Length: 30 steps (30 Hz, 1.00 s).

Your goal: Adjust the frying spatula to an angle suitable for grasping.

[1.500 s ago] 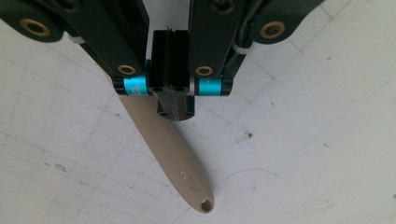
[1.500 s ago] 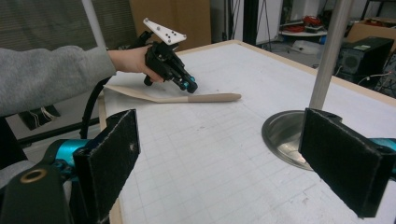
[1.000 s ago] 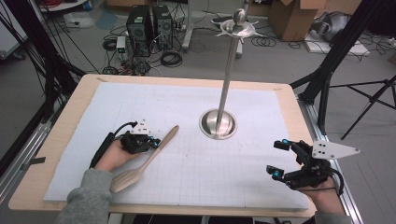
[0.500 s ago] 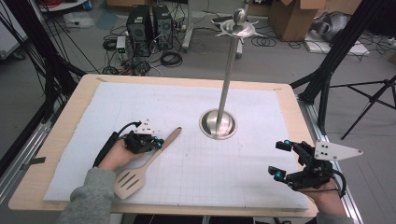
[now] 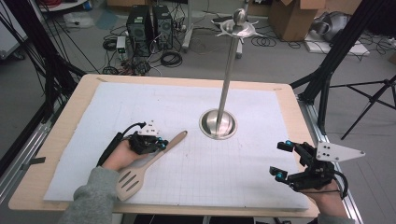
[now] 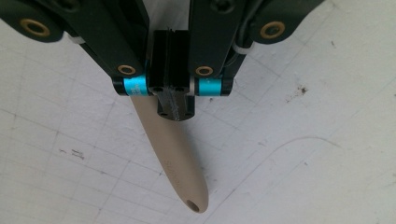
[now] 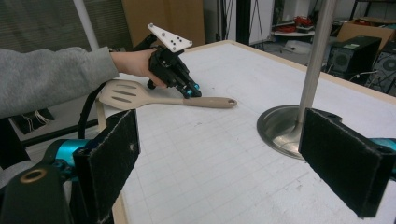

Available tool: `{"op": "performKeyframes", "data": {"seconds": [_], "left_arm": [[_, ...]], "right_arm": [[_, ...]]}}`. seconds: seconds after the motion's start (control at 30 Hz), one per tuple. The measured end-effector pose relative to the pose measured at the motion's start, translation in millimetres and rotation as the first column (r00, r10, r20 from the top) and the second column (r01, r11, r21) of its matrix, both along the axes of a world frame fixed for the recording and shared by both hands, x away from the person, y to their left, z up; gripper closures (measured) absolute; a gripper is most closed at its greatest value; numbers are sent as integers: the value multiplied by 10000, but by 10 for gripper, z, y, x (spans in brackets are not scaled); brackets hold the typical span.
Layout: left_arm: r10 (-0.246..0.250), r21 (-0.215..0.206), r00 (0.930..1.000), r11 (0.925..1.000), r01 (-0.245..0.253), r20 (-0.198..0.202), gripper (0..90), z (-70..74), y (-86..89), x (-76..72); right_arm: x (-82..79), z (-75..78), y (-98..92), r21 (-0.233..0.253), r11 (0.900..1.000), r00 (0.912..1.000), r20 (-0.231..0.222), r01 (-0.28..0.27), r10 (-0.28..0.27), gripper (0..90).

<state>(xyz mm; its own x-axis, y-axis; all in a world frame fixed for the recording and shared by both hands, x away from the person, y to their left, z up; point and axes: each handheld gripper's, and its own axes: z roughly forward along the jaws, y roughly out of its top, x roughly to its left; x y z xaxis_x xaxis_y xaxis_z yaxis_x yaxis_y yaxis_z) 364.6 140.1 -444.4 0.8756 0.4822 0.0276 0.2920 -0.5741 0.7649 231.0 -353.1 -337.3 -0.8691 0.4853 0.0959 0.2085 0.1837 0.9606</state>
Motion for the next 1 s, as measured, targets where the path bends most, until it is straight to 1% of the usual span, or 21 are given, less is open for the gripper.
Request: {"op": "performKeyframes", "data": {"seconds": [0.03,0.07,0.2,0.23,0.43,0.53,0.6,0.67,0.73,0.8,1.0], "left_arm": [[-51,-62,10000,10000,51,-32,895,-4,-26,-7],[-192,19,9998,9998,192,-29,895,0,-43,-9],[-444,144,9990,9989,444,25,895,5,-113,-14],[-486,185,9988,9987,485,42,895,7,-126,-17],[-619,163,9981,9980,618,16,895,6,-168,-18],[-643,116,9979,9979,643,38,895,3,-179,-17],[-691,179,9976,9975,691,16,895,8,-181,-16],[-676,108,9977,9977,675,48,895,2,-192,-20],[-748,181,9972,9970,747,49,895,5,-195,-19],[-762,147,9971,9970,762,42,895,4,-203,-22],[-830,134,9965,9965,830,35,895,3,-207,-21]], "right_arm": [[-2,1,0,-7,10000,10000,-6,-2,2,114],[-4,1,-2,-6,10000,10000,4,-3,3,114],[-16,2,-8,25,10000,10000,-80,34,-34,115],[-13,1,-12,12,10000,10000,-5,33,-33,115],[-34,4,-25,24,10000,9999,-75,83,-83,114],[-34,0,-28,10,9999,9999,-39,102,-102,114],[-34,-2,-28,3,9999,9999,2,111,-111,114],[-34,-3,-29,-3,9999,9999,4,112,-112,114],[-35,-4,-29,-18,9999,9999,-16,114,-114,114],[-33,-7,-30,-43,9999,9999,-10,108,-108,115],[-30,-18,-30,-33,9999,9999,-110,115,-115,114]]}}
